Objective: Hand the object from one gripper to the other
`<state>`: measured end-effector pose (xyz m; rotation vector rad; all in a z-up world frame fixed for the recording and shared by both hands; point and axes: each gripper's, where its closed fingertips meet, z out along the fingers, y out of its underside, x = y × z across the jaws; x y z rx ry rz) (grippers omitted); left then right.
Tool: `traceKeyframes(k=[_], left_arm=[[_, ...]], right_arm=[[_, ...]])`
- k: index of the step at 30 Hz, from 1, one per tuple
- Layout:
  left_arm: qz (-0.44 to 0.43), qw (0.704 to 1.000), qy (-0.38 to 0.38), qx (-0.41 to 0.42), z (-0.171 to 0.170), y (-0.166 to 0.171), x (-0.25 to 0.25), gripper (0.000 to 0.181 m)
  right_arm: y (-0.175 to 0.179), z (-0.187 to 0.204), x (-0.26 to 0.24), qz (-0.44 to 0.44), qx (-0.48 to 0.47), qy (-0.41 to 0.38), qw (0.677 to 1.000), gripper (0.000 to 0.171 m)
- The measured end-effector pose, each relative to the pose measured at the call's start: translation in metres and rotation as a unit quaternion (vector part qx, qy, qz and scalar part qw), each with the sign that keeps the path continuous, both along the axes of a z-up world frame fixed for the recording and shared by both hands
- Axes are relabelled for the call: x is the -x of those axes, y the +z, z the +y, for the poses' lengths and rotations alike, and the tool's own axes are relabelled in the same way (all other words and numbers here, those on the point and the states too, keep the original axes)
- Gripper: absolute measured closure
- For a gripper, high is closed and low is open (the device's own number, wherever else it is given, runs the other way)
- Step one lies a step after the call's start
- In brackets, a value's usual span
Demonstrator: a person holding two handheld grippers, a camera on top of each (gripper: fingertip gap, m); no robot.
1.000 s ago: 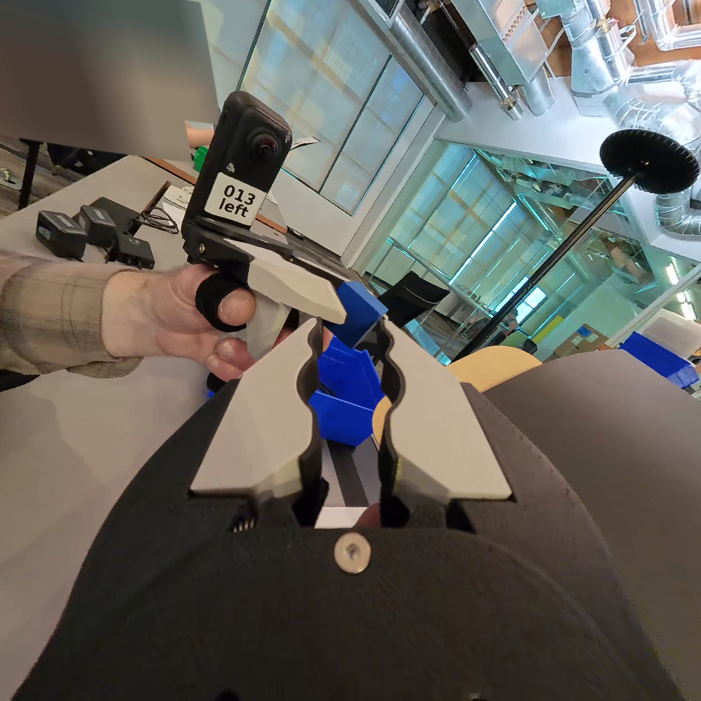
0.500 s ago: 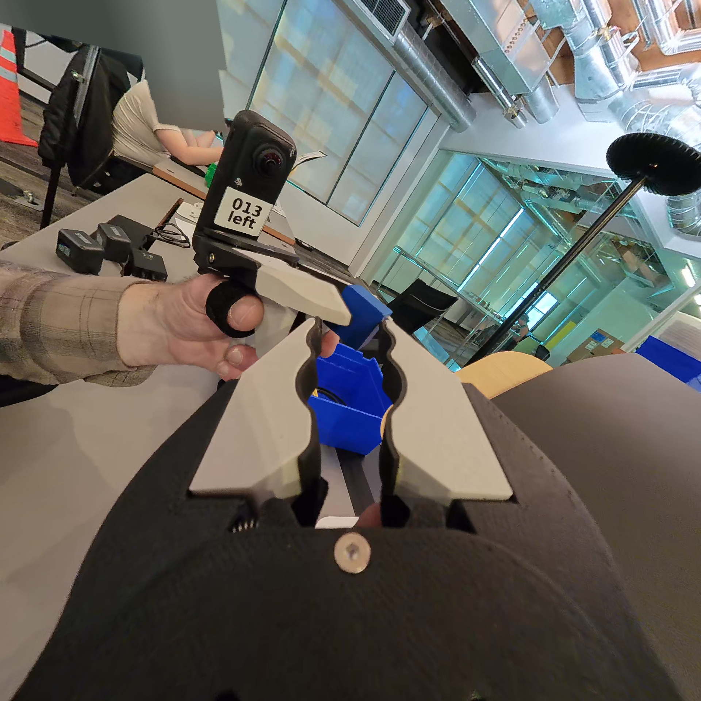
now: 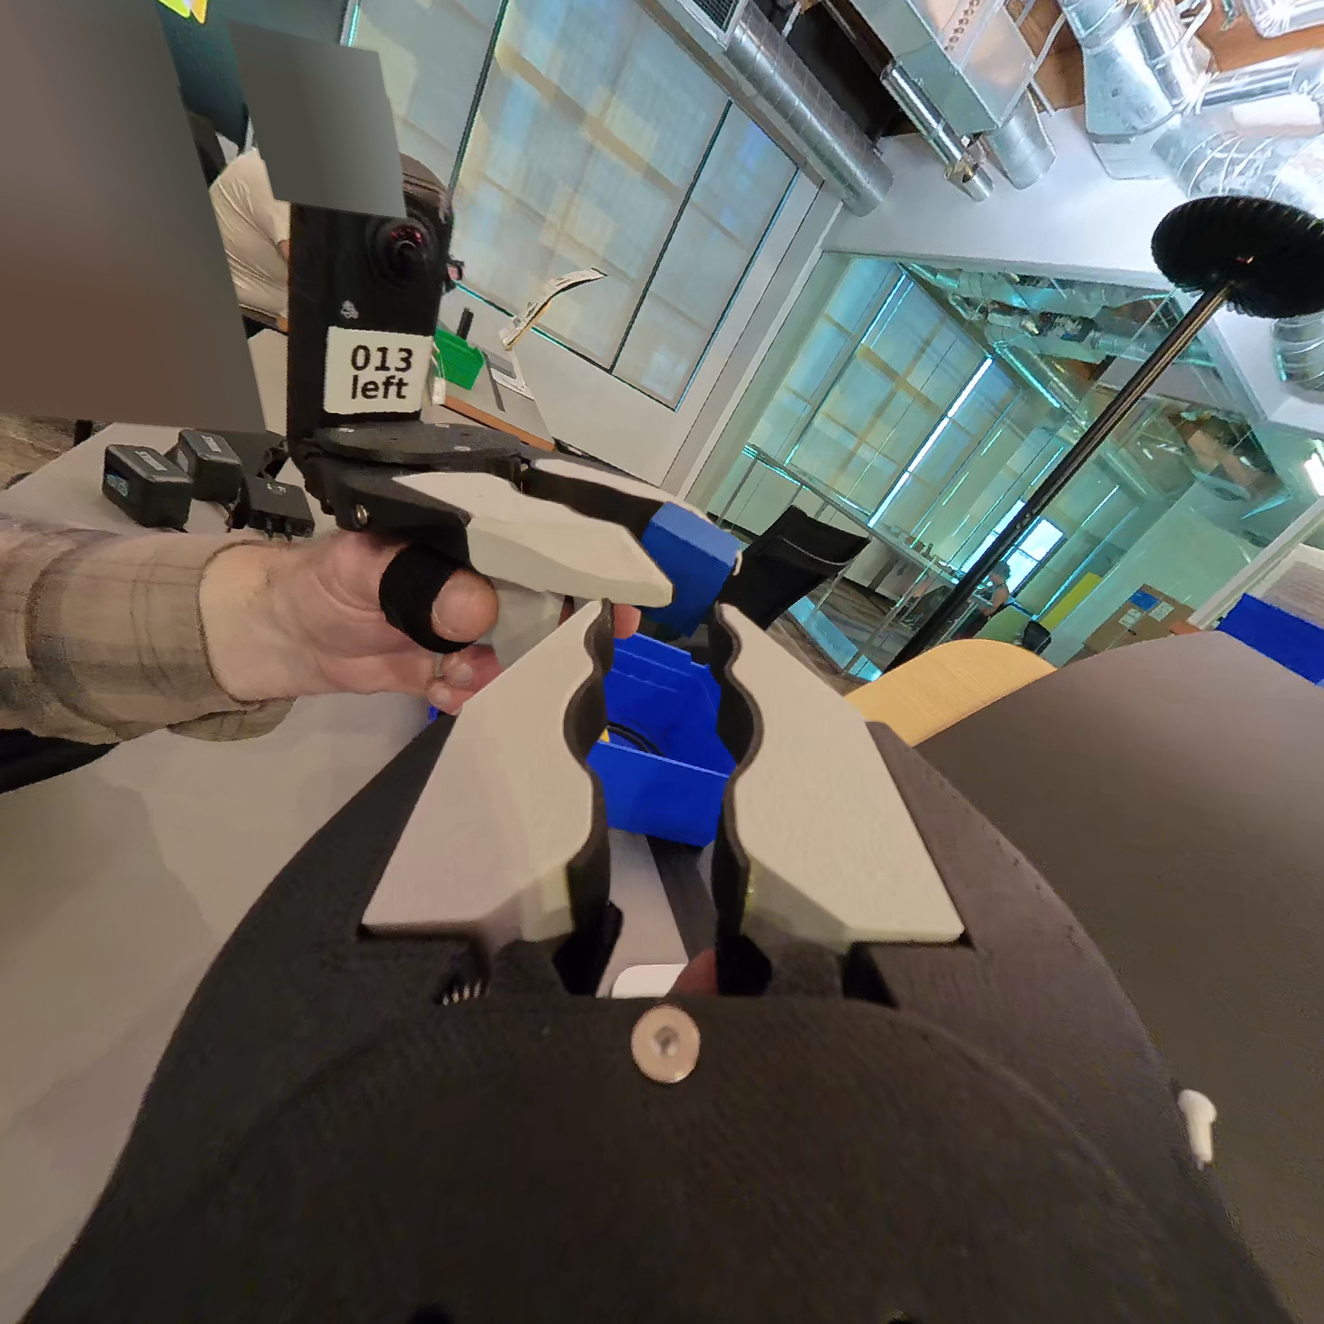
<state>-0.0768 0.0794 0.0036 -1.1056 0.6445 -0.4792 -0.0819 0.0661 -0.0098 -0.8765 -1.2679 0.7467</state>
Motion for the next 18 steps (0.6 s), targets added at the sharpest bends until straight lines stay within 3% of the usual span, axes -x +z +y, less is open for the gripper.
traceKeyframes(k=[9, 18], left_arm=[[0.091, 0.990, 0.092, -0.064, 0.007, -0.004, 0.011, 0.147], [0.302, 0.914, 0.197, -0.185, 0.009, -0.026, -0.003, 0.147]], right_arm=[[0.005, 0.004, -0.005, 0.011, 0.070, 0.018, 0.997, 0.144], [-0.011, 0.005, 0.010, -0.031, 0.099, -0.003, 0.995, 0.139]])
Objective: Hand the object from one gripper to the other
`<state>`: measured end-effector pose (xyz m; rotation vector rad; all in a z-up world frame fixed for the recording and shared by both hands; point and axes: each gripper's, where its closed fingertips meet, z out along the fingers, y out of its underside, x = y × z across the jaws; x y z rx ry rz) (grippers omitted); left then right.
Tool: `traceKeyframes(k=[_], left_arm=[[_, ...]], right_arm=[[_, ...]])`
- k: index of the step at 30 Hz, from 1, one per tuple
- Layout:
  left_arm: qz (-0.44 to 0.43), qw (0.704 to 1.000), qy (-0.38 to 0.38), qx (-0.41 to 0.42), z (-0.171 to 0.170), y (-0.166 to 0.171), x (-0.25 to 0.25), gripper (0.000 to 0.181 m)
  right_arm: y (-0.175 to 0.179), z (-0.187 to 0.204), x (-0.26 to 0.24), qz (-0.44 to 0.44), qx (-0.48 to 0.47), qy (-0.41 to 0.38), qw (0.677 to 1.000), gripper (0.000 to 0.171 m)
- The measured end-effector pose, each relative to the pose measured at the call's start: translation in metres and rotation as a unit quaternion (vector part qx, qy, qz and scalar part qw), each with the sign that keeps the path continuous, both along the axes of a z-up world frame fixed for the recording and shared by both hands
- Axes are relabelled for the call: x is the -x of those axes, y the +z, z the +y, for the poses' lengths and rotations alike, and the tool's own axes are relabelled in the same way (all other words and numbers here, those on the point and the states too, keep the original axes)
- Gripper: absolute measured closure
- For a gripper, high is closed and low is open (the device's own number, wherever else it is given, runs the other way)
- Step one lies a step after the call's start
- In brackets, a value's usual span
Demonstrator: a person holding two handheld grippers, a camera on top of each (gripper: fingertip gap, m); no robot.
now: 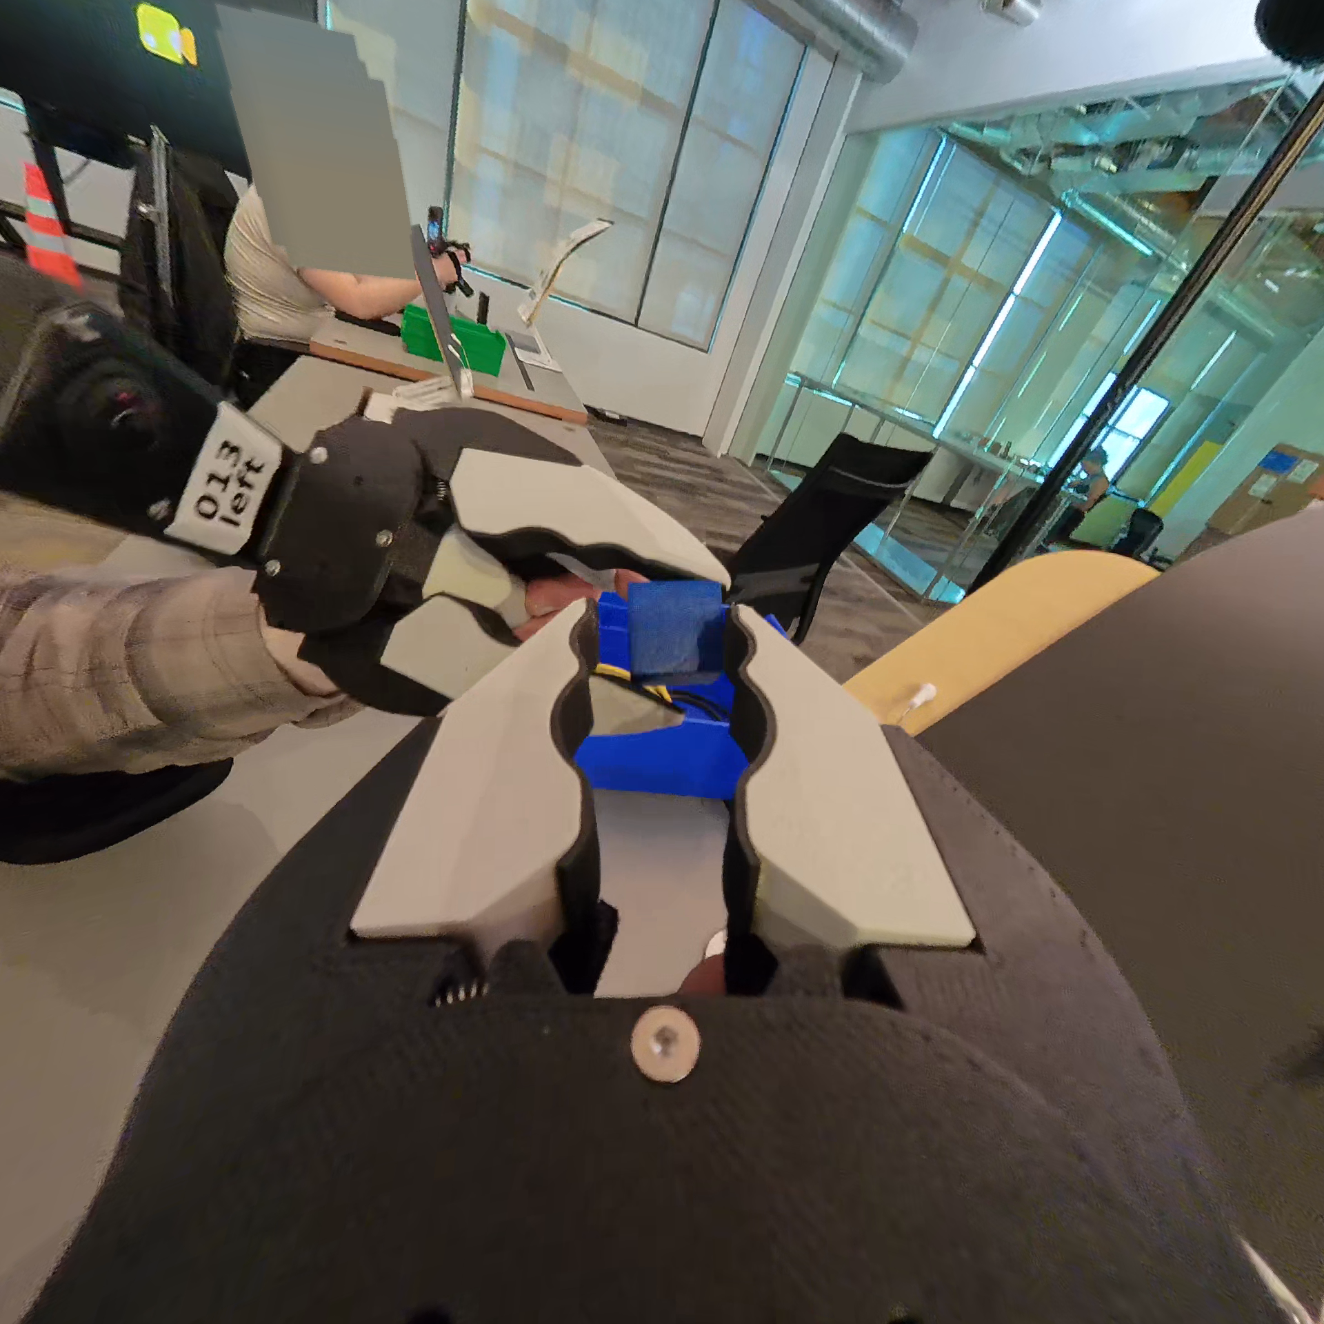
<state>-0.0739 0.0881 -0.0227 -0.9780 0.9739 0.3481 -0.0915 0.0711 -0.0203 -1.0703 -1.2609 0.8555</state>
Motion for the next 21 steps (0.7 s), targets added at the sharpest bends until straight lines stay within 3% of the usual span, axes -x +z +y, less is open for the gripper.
traceKeyframes(k=[10, 21], left_arm=[[0.136, 0.983, 0.099, -0.080, 0.010, -0.018, -0.009, 0.147], [0.151, 0.976, 0.126, -0.098, 0.017, -0.022, -0.008, 0.147]], right_arm=[[-0.030, 0.018, 0.011, -0.067, 0.077, -0.057, 0.993, 0.134], [-0.035, 0.028, 0.011, -0.056, 0.103, -0.068, 0.991, 0.139]])
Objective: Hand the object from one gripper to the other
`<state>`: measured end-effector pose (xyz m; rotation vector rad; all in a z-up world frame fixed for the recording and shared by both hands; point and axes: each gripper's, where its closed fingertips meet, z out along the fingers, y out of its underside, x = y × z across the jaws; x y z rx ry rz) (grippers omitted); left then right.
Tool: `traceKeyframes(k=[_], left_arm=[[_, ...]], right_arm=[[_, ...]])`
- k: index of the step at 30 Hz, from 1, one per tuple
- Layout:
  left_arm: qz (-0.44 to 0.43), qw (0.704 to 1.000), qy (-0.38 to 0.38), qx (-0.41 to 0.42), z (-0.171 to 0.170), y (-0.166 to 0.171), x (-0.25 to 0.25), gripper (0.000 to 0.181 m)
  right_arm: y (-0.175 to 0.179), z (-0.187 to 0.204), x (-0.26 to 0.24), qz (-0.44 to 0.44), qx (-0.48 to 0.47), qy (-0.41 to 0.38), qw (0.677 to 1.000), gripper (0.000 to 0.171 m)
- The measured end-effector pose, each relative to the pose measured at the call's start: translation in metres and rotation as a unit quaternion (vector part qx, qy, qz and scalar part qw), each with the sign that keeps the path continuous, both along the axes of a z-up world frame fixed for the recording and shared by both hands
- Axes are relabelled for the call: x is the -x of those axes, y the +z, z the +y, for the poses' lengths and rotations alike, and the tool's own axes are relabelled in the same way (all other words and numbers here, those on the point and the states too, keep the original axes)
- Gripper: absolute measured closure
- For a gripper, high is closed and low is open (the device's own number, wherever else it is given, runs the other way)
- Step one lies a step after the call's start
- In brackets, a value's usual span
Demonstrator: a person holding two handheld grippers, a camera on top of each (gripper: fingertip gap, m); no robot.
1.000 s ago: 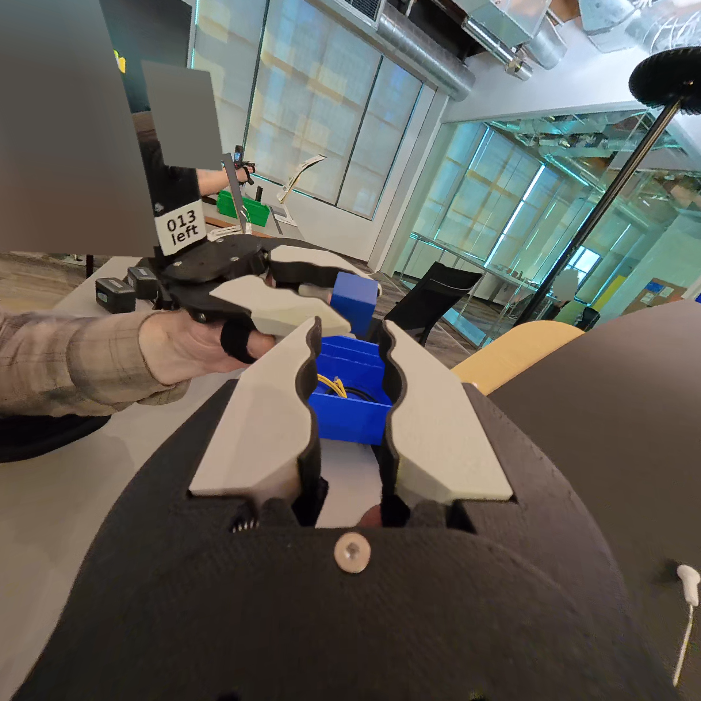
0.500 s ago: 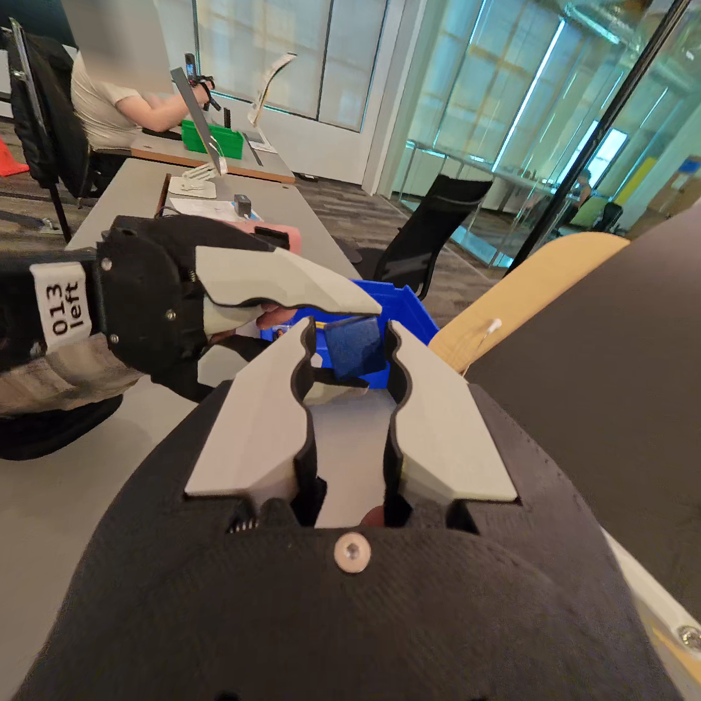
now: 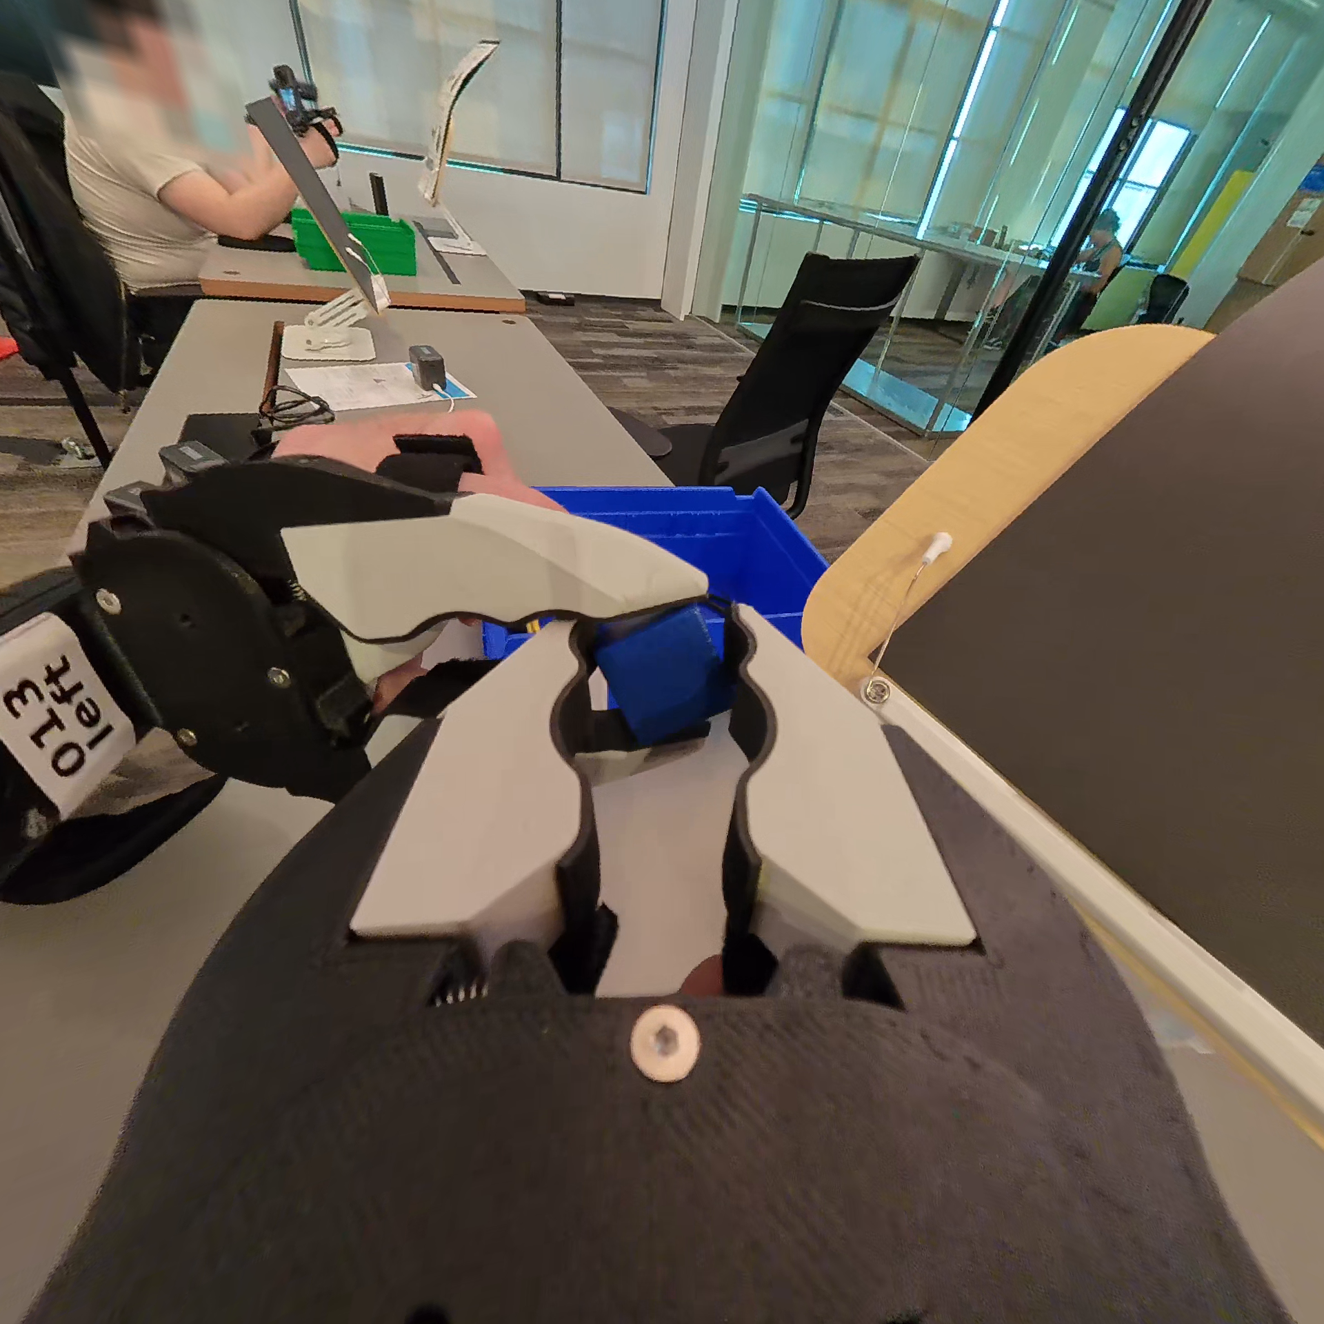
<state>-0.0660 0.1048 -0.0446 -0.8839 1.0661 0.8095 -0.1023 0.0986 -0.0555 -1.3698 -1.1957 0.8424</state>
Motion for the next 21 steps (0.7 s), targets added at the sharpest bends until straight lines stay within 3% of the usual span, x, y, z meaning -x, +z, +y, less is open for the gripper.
traceKeyframes(k=[1, 3, 8, 19, 21], left_arm=[[-0.001, 1.000, 0.008, -0.006, 0.001, 0.001, 0.001, 0.147], [-0.002, 1.000, 0.019, -0.017, 0.003, 0.003, 0.004, 0.147], [0.011, 0.999, 0.024, -0.029, 0.005, -0.001, 0.002, 0.147], [0.001, 1.000, 0.017, -0.012, 0.008, -0.005, 0.002, 0.147], [-0.015, 1.000, -0.001, -0.003, 0.006, -0.002, 0.003, 0.137]], right_arm=[[-0.001, 0.002, 0.000, -0.003, 0.009, -0.005, 1.000, 0.137], [-0.009, 0.005, 0.001, -0.021, 0.027, -0.012, 0.999, 0.114], [-0.013, 0.006, 0.003, -0.011, 0.061, -0.014, 0.998, 0.134], [-0.014, 0.010, 0.003, 0.002, 0.058, -0.010, 0.998, 0.136], [-0.009, 0.011, 0.000, 0.019, 0.056, 0.003, 0.998, 0.136]])
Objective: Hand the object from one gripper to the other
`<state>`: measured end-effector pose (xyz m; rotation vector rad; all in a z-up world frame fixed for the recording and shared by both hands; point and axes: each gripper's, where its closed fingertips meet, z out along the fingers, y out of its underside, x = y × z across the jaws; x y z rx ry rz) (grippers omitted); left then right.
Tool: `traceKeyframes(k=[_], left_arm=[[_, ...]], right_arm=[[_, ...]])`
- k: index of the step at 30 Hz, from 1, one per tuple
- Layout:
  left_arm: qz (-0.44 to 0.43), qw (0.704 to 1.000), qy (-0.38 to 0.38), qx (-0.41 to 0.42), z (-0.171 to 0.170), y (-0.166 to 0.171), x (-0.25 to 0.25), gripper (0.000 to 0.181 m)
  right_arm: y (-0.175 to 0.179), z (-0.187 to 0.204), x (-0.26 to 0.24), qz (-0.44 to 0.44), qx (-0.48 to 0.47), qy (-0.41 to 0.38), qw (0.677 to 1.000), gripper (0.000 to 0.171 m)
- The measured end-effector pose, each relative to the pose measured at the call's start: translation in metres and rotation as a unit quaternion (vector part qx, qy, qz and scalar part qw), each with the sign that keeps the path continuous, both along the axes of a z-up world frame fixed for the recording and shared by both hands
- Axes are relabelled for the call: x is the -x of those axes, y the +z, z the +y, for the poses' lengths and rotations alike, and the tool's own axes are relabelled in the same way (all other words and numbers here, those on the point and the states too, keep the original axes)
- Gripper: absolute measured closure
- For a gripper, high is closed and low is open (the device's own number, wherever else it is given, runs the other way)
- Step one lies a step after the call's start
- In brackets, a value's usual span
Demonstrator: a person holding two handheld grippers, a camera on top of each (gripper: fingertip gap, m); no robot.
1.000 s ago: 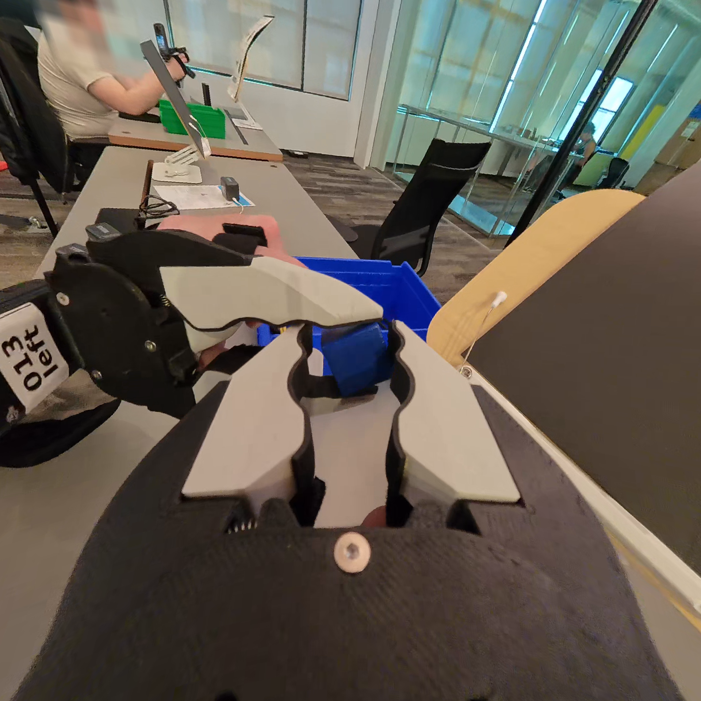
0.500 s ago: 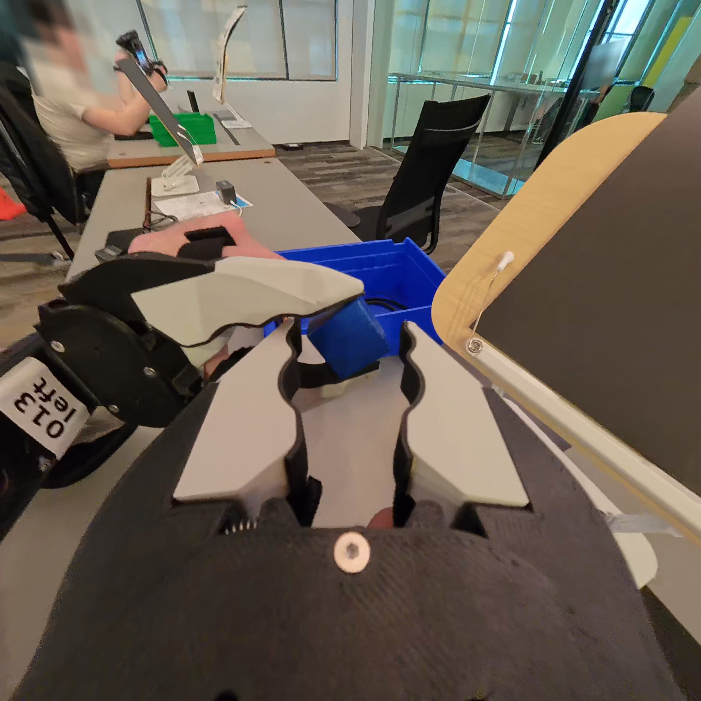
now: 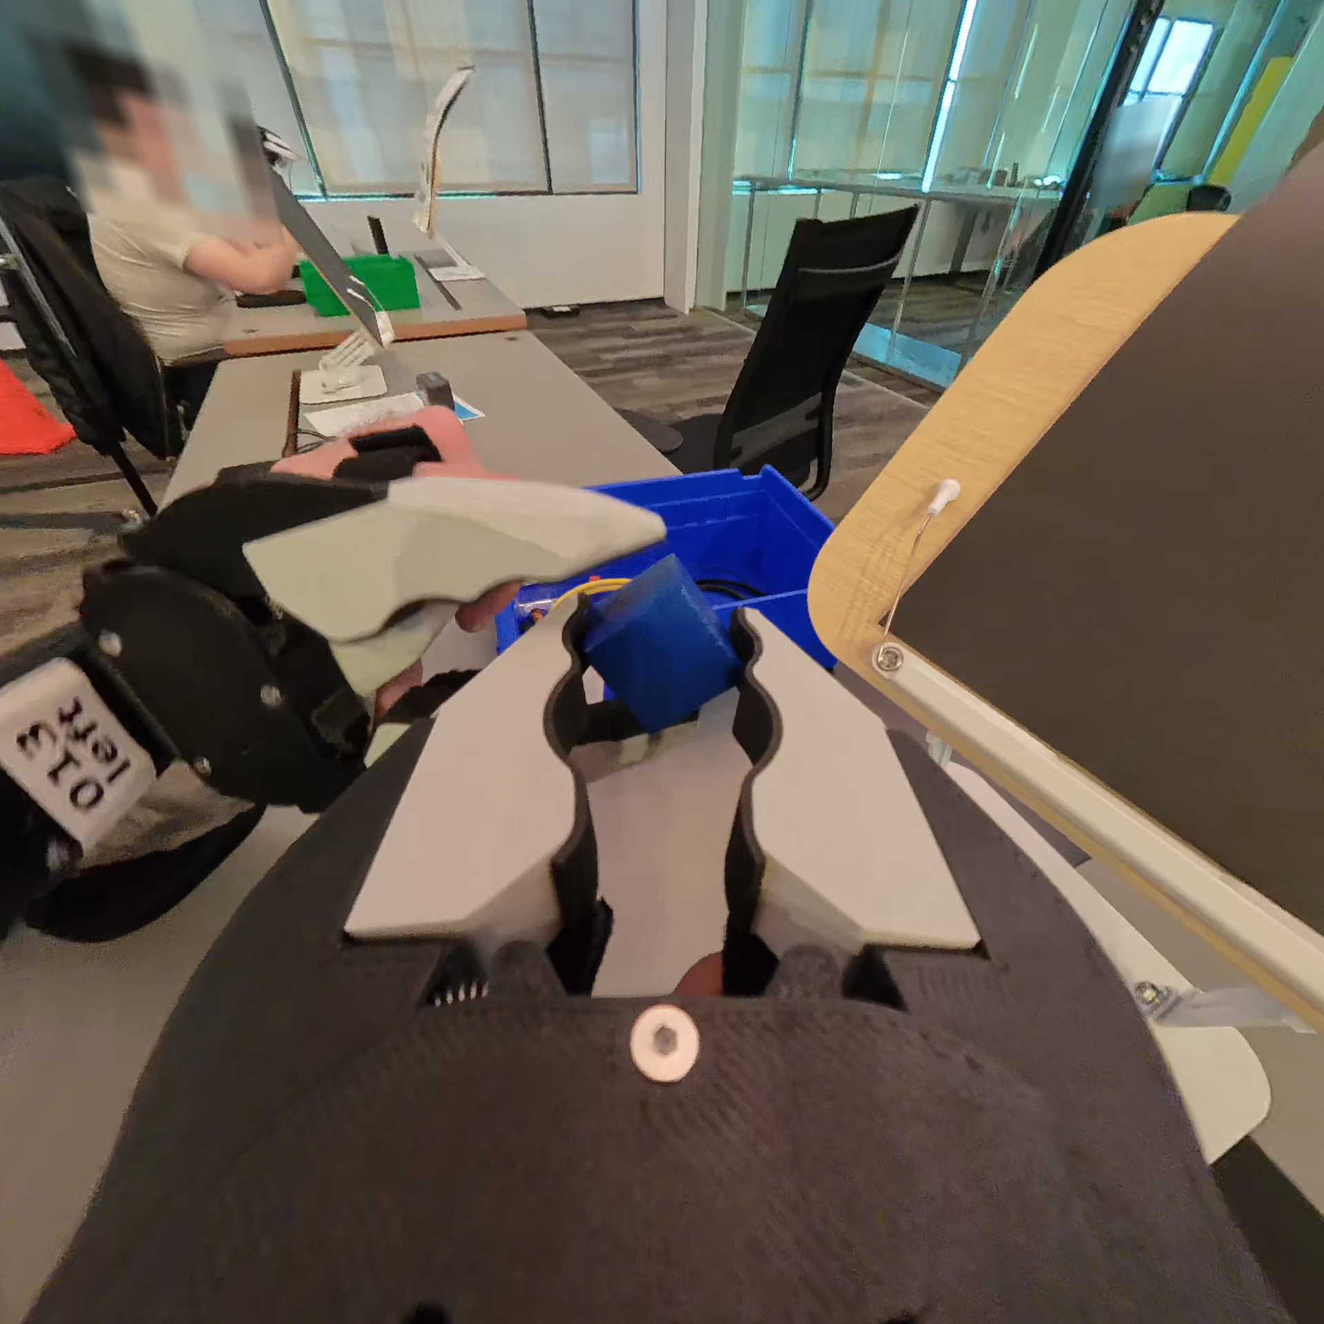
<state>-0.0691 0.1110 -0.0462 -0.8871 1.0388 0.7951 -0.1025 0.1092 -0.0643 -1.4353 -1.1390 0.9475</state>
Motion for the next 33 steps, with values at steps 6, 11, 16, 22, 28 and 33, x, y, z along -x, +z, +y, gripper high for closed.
traceKeyframes(k=[6, 11, 16, 22, 28, 33], left_arm=[[-0.064, 0.985, -0.146, 0.066, -0.024, 0.010, -0.003, 0.120], [-0.064, 0.968, -0.221, 0.095, -0.045, 0.010, -0.022, 0.114], [-0.032, 0.971, -0.208, 0.114, -0.043, -0.003, -0.029, 0.116], [-0.005, 0.973, -0.195, 0.125, -0.037, -0.017, -0.032, 0.129], [-0.001, 0.972, -0.195, 0.129, -0.037, -0.020, -0.034, 0.141], [0.002, 0.974, -0.188, 0.126, -0.036, -0.021, -0.032, 0.142]], right_arm=[[0.011, -0.023, -0.020, 0.070, 0.092, 0.170, 0.979, 0.136], [0.005, -0.041, -0.028, 0.116, 0.172, 0.295, 0.933, 0.135], [-0.003, -0.062, -0.024, 0.118, 0.191, 0.360, 0.906, 0.136], [-0.005, -0.072, -0.022, 0.113, 0.192, 0.381, 0.898, 0.136], [-0.006, -0.079, -0.020, 0.110, 0.194, 0.395, 0.891, 0.136], [-0.005, -0.079, -0.019, 0.117, 0.203, 0.396, 0.888, 0.136]])
